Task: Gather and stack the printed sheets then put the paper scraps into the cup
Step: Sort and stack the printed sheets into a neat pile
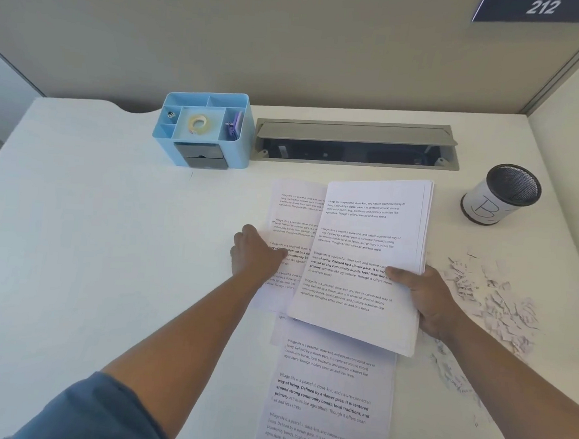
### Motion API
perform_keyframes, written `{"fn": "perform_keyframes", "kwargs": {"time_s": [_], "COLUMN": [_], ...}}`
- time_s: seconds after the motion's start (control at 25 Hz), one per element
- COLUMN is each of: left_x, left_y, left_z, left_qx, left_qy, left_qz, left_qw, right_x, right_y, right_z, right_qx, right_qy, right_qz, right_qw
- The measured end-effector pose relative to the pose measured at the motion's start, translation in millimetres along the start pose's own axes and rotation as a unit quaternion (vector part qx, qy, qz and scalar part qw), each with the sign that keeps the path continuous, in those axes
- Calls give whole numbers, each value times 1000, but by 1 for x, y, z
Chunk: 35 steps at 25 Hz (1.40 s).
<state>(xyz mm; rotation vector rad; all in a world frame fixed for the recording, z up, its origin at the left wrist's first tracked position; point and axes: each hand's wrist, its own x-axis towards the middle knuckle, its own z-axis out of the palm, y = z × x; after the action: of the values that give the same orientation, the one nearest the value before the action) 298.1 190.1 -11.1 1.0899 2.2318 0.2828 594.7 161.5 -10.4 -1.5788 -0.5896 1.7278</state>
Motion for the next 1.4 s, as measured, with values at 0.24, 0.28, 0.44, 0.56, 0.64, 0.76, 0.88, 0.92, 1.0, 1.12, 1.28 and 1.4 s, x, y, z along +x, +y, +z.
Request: {"fn": "perform_keyframes", "kwargs": {"time_s": [0.24, 0.28, 0.44, 0.56, 0.64, 0.76, 0.88, 0.92, 1.0, 1.12, 1.28, 1.4], "left_x": [8, 9, 7, 7, 5, -1, -10, -14, -21, -29, -41, -56], "left_y": [8, 10, 13, 10, 7, 6, 8, 9, 11, 10, 5, 1], "left_z": [4, 4, 3, 4, 1, -17, -46, -58, -81, -107, -127, -135], "left_qx": [-51, -63, -39, -68, -142, -176, -154, -145, -133, -146, -167, -149], "left_qy": [-3, -7, -24, -17, -26, -18, 10, 23, 50, 70, 84, 100], "left_qz": [-39, -53, -75, -41, -29, 5, 58, 76, 104, 124, 147, 170], "left_qw": [998, 997, 996, 997, 989, 984, 986, 986, 984, 979, 971, 969], "right_x": [1, 1, 3, 1, -1, -5, -11, -14, -18, -26, -29, -31], "right_y": [1, 1, 0, -2, -2, -2, -4, -5, -7, -5, 1, 11], "right_z": [6, 6, 6, 6, 6, 7, 10, 11, 14, 20, 27, 30], "right_qx": [7, 9, 8, 8, 8, 8, 6, 6, 7, 0, -11, -20], "right_qy": [6, 6, -1, -2, -5, -4, -3, -3, -3, 0, 3, 15], "right_qz": [2, 2, -1, -6, -11, -16, -23, -26, -30, -40, -50, -53], "right_qw": [1000, 1000, 1000, 1000, 1000, 1000, 1000, 1000, 1000, 999, 999, 998]}}
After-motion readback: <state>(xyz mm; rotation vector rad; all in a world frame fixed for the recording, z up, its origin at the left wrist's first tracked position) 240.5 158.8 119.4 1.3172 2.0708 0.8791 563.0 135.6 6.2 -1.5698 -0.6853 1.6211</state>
